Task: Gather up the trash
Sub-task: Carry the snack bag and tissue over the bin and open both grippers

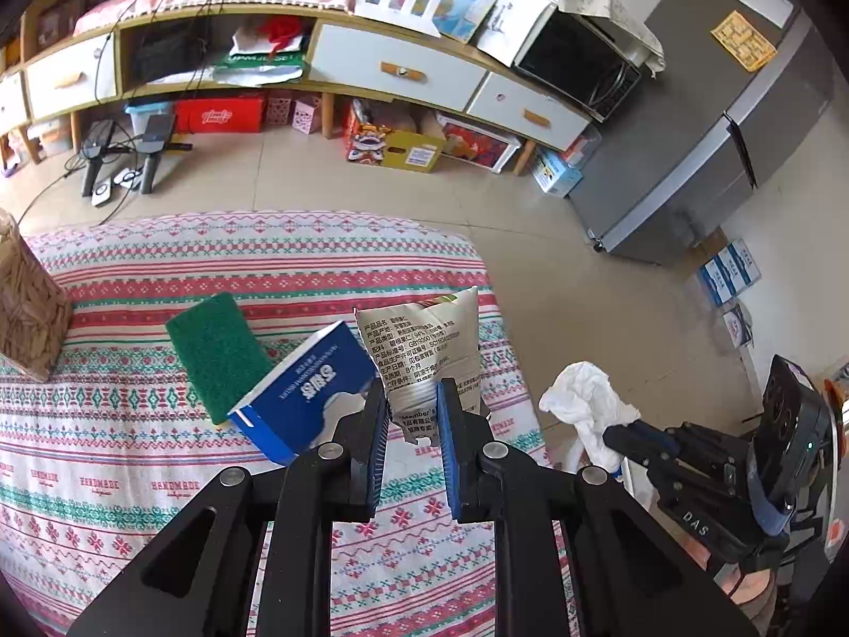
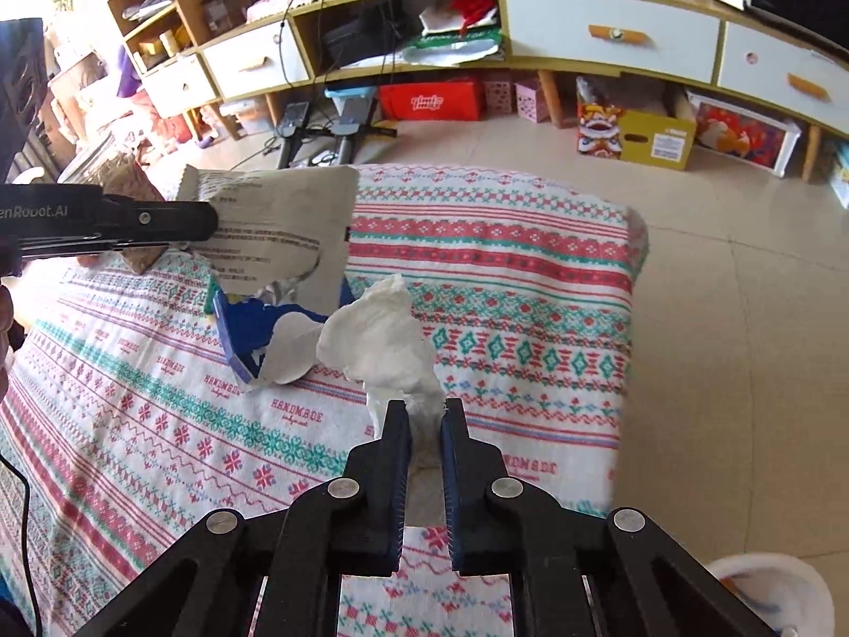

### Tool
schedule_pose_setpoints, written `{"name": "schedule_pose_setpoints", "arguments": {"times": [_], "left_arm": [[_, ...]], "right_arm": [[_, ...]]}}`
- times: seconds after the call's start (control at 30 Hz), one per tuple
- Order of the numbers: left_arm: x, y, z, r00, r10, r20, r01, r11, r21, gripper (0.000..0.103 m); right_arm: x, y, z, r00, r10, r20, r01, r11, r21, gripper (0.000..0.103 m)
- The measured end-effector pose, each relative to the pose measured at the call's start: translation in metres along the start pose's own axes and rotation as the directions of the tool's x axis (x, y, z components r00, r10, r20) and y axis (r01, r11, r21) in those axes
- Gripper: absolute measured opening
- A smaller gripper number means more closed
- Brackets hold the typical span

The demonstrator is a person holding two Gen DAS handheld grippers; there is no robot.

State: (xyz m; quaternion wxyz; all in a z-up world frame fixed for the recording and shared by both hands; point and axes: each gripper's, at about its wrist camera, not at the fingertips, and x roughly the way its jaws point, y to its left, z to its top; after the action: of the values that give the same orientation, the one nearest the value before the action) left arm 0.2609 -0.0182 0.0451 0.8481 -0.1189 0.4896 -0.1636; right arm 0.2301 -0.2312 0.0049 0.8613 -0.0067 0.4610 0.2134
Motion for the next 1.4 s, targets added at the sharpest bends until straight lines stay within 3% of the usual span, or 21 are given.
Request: {"name": "schedule_pose_setpoints", "arguments": {"times": [0.33,0.63,0.77,0.87,0.93,1.07,1.13,1.23,1.27,1.4], "left_arm": [[0.032,-0.101,-0.033,0.990,-0.100,-0.101,0.118,0.976,0.182,0.019],[0.085,-0.182,-0.076,0.976,-0.066,-0.209,0.135,0.931,0.338,0.019],[0.099,-0.201,-0.088,0.972,-0.046,-0.232,0.133,0.918,0.373,0.019],[0.111,-0.211,-0.092,0.968,-0.037,-0.248,0.133,0.915,0.380,0.019],[0.119,-0.216,-0.093,0.965,-0.044,-0.259,0.145,0.912,0.384,0.019],[0.135,-0.230,-0.100,0.957,-0.046,-0.288,0.164,0.901,0.401,0.019],[0.142,-0.237,-0.104,0.953,-0.046,-0.301,0.173,0.896,0.409,0.019],[0.152,-0.243,-0.107,0.952,-0.028,-0.305,0.162,0.892,0.423,0.019],[0.155,-0.243,-0.108,0.950,-0.032,-0.311,0.168,0.891,0.422,0.008],[0.162,-0.242,-0.107,0.949,-0.046,-0.313,0.178,0.896,0.407,0.008]], "right_arm": [[-0.068,-0.088,-0.041,0.991,-0.135,-0.011,0.135,0.975,0.179,0.010],[-0.079,-0.139,-0.091,0.966,-0.185,-0.179,0.229,0.936,0.269,0.011],[-0.069,-0.154,-0.102,0.958,-0.176,-0.228,0.242,0.922,0.302,0.012],[-0.052,-0.163,-0.110,0.949,-0.123,-0.289,0.217,0.921,0.322,0.017],[-0.047,-0.173,-0.116,0.938,-0.135,-0.320,0.248,0.905,0.345,0.034],[-0.063,-0.185,-0.112,0.949,-0.156,-0.274,0.254,0.893,0.370,0.035],[-0.069,-0.186,-0.110,0.951,-0.170,-0.257,0.259,0.894,0.366,0.041],[-0.072,-0.188,-0.108,0.951,-0.181,-0.250,0.266,0.893,0.362,0.043],[-0.072,-0.189,-0.108,0.952,-0.179,-0.248,0.263,0.893,0.365,0.043],[-0.073,-0.188,-0.104,0.948,-0.210,-0.238,0.286,0.891,0.352,0.043]]}}
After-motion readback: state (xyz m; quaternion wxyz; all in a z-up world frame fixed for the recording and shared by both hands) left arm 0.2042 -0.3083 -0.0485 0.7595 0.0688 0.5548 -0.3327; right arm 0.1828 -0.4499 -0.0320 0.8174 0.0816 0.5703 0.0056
